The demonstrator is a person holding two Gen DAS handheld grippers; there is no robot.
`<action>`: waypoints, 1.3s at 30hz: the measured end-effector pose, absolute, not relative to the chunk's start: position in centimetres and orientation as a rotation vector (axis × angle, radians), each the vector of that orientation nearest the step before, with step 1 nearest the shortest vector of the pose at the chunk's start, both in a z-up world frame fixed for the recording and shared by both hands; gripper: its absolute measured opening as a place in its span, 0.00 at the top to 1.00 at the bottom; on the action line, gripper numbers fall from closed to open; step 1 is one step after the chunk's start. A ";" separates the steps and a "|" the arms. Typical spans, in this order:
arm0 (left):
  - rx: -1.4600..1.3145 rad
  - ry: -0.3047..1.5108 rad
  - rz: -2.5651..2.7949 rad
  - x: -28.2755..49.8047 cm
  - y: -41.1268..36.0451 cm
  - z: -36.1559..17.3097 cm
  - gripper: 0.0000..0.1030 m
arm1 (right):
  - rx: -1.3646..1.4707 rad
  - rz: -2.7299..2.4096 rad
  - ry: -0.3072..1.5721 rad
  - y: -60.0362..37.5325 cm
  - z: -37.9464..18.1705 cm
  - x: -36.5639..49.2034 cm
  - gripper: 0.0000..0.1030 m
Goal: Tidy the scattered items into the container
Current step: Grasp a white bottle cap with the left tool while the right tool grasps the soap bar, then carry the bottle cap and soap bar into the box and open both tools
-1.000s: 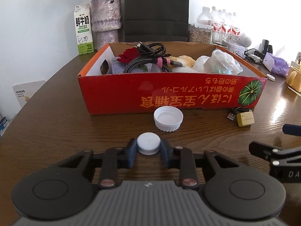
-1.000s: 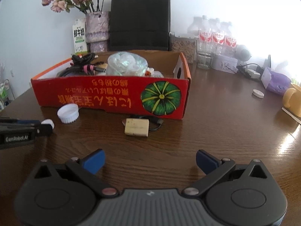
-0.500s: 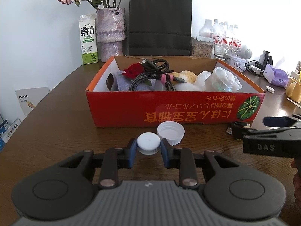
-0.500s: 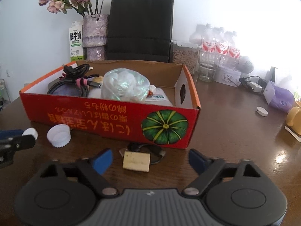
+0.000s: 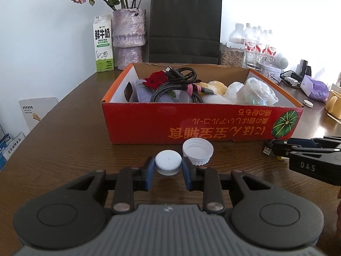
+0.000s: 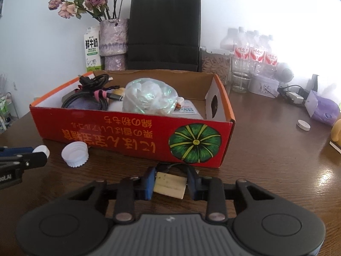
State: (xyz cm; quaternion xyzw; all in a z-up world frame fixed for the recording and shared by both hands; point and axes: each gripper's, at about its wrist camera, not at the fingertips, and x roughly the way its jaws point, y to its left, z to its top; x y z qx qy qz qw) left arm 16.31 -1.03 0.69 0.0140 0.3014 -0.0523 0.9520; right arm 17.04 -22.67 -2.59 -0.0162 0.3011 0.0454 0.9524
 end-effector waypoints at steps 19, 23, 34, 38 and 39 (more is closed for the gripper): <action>0.019 0.450 -0.134 15.5 -2.0 6.0 0.72 | 0.017 0.138 0.408 -23.6 3.8 14.5 0.70; 0.000 0.415 -0.139 16.3 -2.6 7.3 0.72 | 0.020 0.141 0.357 -23.5 5.6 15.1 0.70; -0.001 0.340 -0.142 19.7 -5.0 9.1 0.72 | 0.027 0.137 0.282 -22.5 7.6 19.2 0.70; 0.022 0.326 -0.140 21.6 -5.7 9.0 0.72 | 0.058 0.118 0.262 -22.5 7.1 21.0 0.70; 0.026 0.323 -0.139 22.2 -5.9 9.0 0.72 | 0.065 0.114 0.255 -22.6 6.8 21.4 0.70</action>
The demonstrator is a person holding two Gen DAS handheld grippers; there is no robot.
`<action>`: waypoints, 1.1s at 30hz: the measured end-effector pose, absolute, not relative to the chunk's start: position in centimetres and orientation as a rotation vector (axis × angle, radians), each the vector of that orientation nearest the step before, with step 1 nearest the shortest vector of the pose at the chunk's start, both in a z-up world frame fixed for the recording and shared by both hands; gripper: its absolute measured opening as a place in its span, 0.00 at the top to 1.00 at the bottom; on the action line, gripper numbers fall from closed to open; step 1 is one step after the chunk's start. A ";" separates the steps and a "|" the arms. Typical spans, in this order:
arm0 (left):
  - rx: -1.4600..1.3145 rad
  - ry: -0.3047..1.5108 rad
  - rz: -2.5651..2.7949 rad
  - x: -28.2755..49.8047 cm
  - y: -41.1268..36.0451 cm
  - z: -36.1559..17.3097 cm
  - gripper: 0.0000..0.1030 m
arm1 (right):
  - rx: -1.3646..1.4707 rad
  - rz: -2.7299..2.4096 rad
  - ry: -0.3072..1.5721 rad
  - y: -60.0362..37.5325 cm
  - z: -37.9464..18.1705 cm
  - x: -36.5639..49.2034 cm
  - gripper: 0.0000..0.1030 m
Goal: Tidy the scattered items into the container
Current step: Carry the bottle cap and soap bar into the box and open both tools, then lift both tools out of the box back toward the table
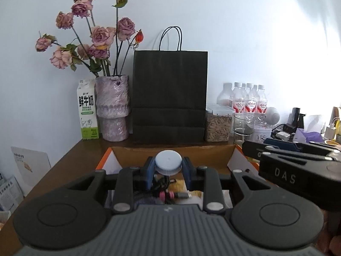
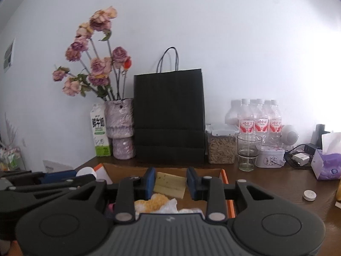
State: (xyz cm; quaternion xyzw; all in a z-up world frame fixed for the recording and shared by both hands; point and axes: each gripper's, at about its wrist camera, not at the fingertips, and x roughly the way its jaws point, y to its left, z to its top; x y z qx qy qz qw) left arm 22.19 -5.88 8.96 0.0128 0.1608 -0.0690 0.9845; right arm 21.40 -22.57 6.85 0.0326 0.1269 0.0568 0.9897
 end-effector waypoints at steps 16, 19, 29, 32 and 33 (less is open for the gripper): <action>0.107 0.328 -0.119 25.8 -7.1 4.7 0.72 | 0.050 0.090 0.309 -23.0 2.1 24.7 0.70; 0.107 0.325 -0.111 26.0 -7.1 4.1 0.72 | 0.050 0.081 0.331 -23.0 1.4 25.1 0.70; 0.144 0.285 -0.081 25.6 -7.4 3.1 0.46 | 0.035 0.090 0.355 -22.5 0.5 25.1 0.53; 0.178 0.210 -0.015 24.6 -7.6 3.4 0.29 | 0.042 0.075 0.336 -22.9 0.7 24.7 0.48; 0.176 0.185 -0.002 24.2 -7.5 3.6 0.27 | 0.052 0.076 0.332 -23.0 0.8 24.5 0.46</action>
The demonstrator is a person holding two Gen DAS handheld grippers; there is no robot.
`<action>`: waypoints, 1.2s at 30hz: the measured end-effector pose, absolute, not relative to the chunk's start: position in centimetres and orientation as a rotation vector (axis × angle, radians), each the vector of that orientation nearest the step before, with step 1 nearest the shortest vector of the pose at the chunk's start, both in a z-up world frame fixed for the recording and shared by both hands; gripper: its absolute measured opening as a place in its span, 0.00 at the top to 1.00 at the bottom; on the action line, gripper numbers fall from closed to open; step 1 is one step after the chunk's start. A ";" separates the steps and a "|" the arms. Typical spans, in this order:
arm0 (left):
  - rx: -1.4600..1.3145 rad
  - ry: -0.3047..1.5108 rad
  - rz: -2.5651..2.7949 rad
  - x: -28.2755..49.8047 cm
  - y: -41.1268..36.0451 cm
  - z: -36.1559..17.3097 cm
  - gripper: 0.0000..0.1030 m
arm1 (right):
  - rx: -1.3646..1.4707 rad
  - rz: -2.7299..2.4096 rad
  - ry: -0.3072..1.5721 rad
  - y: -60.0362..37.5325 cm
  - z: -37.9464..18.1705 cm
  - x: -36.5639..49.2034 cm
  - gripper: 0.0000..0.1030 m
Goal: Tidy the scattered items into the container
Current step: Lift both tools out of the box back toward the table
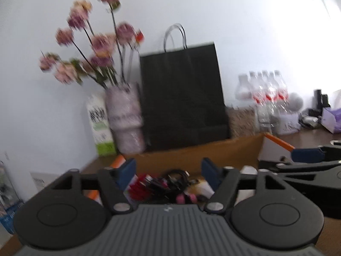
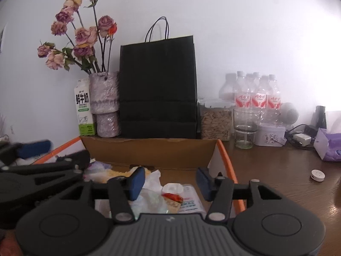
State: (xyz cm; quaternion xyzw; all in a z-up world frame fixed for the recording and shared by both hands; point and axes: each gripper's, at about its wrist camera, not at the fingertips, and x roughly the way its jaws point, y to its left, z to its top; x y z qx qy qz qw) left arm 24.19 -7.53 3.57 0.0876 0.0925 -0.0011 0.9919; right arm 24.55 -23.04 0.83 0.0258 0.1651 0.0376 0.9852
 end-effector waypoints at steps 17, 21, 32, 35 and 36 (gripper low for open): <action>0.096 0.111 0.114 22.8 -5.9 4.8 0.00 | 0.074 0.031 0.238 -23.9 2.1 22.9 0.00; 0.095 0.115 0.118 22.6 -6.0 4.7 0.00 | 0.082 0.024 0.239 -24.0 2.2 22.8 0.00; 0.048 0.180 0.085 19.5 -4.2 4.4 0.00 | 0.046 -0.013 0.253 -24.5 2.9 19.2 0.00; 0.032 0.232 0.064 18.4 -3.4 4.6 0.00 | 0.040 -0.019 0.271 -25.1 3.0 17.7 0.00; 0.026 0.255 0.050 18.1 -3.1 4.5 0.00 | 0.037 -0.017 0.280 -25.4 2.9 17.2 0.00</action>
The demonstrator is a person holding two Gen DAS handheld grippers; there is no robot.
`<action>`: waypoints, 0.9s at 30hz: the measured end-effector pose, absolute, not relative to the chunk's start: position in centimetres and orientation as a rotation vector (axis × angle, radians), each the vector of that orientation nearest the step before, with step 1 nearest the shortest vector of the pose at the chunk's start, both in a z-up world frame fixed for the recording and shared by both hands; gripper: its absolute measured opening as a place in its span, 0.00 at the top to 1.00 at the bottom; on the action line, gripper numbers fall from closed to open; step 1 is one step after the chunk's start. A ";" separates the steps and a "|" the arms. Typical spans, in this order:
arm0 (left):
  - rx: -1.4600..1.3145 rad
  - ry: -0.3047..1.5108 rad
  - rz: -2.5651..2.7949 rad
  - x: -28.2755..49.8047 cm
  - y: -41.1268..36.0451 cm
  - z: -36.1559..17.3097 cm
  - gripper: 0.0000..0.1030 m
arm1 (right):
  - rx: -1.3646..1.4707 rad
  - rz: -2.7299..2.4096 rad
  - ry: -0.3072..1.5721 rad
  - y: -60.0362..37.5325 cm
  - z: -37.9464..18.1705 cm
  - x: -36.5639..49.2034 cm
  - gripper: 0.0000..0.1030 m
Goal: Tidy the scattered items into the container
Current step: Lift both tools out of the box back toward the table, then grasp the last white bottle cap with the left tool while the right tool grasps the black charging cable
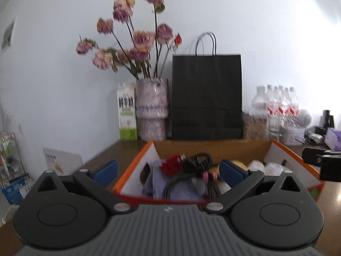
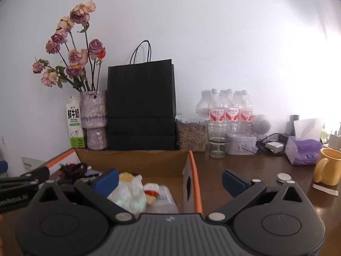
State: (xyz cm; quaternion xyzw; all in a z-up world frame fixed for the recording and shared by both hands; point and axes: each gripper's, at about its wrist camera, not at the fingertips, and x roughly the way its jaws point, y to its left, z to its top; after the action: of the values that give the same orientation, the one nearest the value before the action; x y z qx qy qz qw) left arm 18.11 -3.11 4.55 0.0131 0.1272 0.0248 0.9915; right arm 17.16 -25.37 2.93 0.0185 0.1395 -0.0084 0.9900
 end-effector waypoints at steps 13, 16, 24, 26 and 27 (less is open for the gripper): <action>0.088 0.493 -0.059 15.4 -2.6 2.4 0.00 | -0.013 0.044 0.558 -26.2 -0.6 13.8 0.00; 0.105 0.544 -0.068 15.5 -3.1 1.7 0.00 | 0.001 0.061 0.606 -26.3 -1.6 14.0 0.00; 0.107 0.669 -0.064 17.0 -3.7 -0.1 0.00 | 0.004 0.071 0.662 -26.0 -3.2 14.7 0.00; 0.093 0.688 -0.057 17.7 -3.7 -0.4 0.00 | 0.002 0.068 0.670 -26.0 -3.4 14.9 0.00; 0.083 0.696 -0.054 18.1 -3.7 -0.5 0.00 | 0.003 0.066 0.676 -26.0 -3.6 15.0 0.00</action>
State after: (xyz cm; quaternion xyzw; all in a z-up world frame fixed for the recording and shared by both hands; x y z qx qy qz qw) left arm 18.09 -3.66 -0.49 0.0407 0.3411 -0.0264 0.9388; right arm 15.04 -25.97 -3.57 0.0013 0.3316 0.0325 0.9429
